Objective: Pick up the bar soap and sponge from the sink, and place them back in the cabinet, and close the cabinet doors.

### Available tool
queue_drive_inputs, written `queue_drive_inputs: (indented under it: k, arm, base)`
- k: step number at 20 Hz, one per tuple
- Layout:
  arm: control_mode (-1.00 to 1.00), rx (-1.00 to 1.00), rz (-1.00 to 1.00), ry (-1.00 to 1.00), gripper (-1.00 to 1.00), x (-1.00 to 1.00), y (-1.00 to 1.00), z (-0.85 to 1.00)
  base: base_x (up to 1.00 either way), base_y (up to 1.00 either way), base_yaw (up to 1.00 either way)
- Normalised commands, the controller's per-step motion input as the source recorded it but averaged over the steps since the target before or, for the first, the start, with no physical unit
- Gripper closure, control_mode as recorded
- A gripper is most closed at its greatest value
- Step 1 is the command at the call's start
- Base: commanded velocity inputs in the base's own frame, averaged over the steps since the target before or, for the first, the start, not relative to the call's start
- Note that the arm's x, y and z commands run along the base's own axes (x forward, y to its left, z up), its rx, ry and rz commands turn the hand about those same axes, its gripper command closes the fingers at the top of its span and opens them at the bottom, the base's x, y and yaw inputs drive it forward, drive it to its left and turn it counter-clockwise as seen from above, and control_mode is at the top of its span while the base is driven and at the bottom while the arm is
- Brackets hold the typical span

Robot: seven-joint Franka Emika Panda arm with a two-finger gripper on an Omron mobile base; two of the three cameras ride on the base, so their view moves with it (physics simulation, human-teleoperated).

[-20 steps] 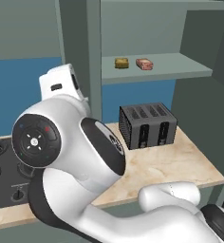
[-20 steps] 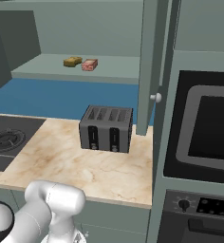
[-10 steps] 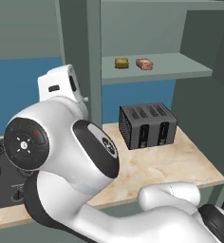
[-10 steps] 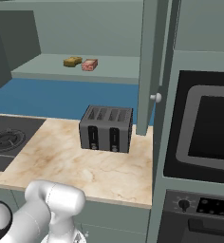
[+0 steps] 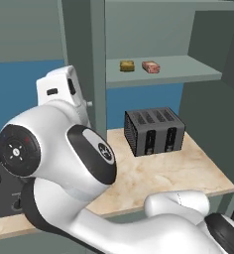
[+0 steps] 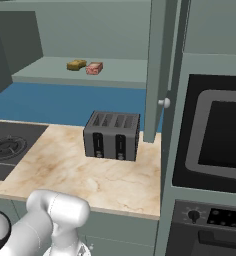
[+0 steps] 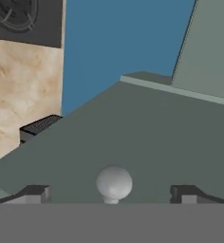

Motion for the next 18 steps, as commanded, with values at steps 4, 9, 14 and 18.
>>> queue_drive_inputs:
  k: [4, 9, 14, 18]
  arm:
    - [-1.0, -0.03, -0.01, -0.05, -1.0, 0.14, 0.0, -0.03]
    - [-1.0, -0.02, -0.01, -0.04, -1.0, 0.14, 0.0, -0.02]
    - [-1.0, 0.0, 0.0, -0.03, -1.0, 0.05, 0.0, 0.0]
    - [-1.0, 0.0, -0.02, -0.03, -1.0, 0.0, -0.05, 0.0]
  base:
    - [0.0, 0.0, 0.0]
    - [0.0, 0.0, 0.0]
    - [0.0, 0.0, 0.0]
    - [0.0, 0.0, 0.0]
